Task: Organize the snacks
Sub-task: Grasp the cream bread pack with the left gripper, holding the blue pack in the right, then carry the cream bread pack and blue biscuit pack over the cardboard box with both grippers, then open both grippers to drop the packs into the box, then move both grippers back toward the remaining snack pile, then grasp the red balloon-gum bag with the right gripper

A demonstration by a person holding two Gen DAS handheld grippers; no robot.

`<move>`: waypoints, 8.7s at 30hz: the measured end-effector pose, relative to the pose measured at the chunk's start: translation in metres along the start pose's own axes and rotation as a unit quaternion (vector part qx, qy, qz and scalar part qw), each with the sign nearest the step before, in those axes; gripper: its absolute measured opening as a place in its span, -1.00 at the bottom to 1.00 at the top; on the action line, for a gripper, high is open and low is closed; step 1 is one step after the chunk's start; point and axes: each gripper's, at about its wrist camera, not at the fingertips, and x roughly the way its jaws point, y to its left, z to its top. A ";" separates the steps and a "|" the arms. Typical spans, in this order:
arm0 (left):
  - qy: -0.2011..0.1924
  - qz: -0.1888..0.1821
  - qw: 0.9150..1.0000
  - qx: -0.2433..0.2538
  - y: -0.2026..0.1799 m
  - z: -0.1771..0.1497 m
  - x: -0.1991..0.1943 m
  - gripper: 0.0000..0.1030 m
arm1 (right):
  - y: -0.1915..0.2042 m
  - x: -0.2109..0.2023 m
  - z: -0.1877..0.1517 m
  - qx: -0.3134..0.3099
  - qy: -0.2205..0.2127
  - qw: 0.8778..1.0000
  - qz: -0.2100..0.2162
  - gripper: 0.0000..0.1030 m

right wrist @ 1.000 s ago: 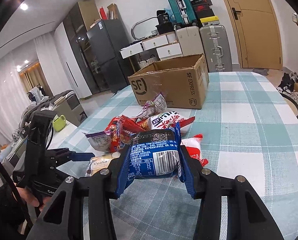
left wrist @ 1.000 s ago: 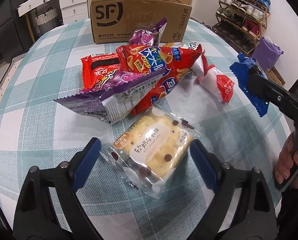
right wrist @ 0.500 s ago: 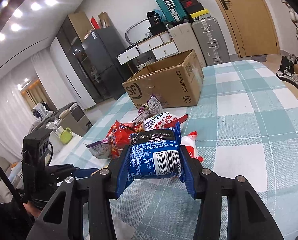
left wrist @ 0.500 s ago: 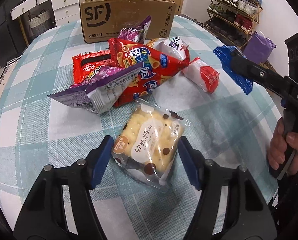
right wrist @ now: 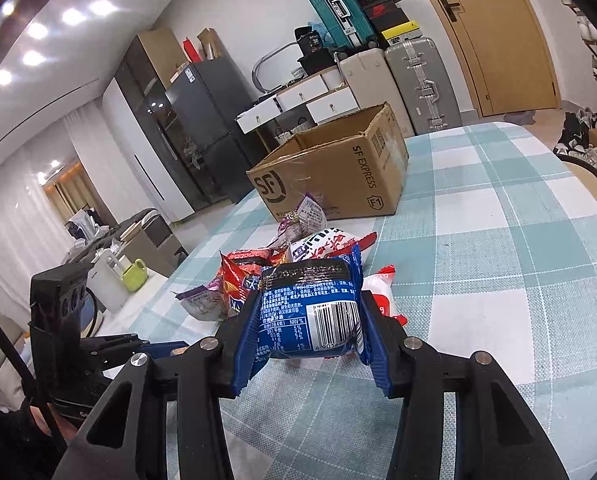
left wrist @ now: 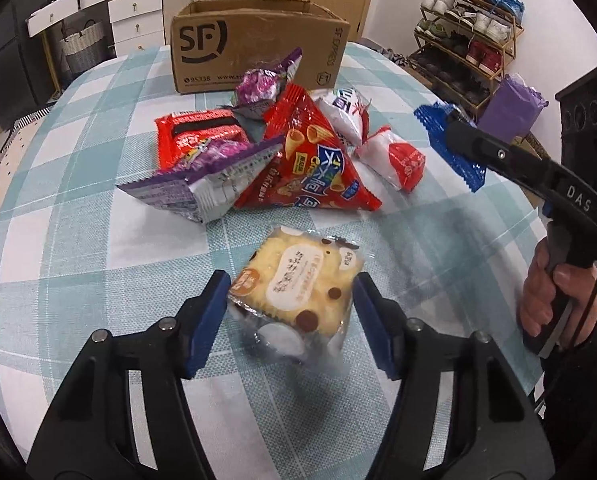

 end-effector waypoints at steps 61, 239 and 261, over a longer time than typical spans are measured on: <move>-0.052 -0.029 0.997 0.045 -0.016 0.018 -0.051 0.11 | 0.039 -0.014 0.004 -0.057 -0.028 0.998 0.009 -0.06; -0.177 0.112 0.972 -0.111 0.102 0.039 0.006 0.99 | -0.011 0.102 0.020 -0.080 0.146 0.978 -0.125 -0.10; -0.145 0.092 0.977 -0.128 0.100 0.033 -0.013 0.99 | 0.003 0.059 0.023 -0.097 0.036 0.987 -0.121 -0.15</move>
